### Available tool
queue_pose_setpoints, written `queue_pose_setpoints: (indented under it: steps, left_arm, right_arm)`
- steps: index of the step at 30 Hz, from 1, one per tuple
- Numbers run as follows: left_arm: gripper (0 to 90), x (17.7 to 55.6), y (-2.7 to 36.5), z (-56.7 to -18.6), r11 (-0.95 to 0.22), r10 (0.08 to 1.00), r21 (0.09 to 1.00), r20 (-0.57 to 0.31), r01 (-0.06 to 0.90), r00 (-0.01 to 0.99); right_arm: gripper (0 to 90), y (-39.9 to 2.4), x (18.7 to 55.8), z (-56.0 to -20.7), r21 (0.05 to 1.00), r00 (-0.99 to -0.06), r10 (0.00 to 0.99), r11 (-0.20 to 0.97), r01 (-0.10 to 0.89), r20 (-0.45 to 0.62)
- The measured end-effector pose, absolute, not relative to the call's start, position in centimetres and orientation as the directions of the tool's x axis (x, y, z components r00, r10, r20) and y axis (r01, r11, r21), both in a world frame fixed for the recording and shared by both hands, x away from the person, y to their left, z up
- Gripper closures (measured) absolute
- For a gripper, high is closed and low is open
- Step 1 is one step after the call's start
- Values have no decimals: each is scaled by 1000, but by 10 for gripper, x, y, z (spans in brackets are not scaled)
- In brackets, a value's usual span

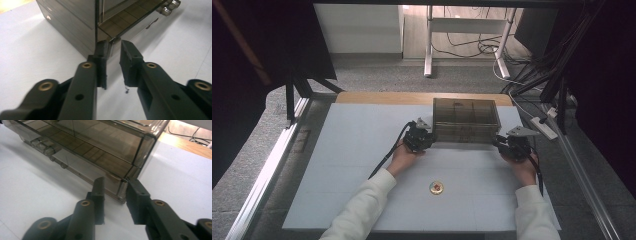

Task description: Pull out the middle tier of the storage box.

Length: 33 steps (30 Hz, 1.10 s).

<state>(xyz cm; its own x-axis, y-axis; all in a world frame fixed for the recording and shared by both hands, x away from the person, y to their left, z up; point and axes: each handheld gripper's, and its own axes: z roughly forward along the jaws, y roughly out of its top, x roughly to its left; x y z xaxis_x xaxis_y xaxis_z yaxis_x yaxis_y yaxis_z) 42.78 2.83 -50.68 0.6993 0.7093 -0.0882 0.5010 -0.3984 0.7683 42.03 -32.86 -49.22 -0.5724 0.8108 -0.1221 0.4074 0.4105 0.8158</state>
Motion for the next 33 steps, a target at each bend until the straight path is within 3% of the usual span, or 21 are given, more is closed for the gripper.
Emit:
queue_pose_setpoints:
  steps: [33]
  left_arm:
    - [786, 422, 26, -506, -416, 707, 762, -73, 497, 704]
  right_arm:
    - [723, -331, 417, -492, 812, -576, 807, 422, 403, -134]
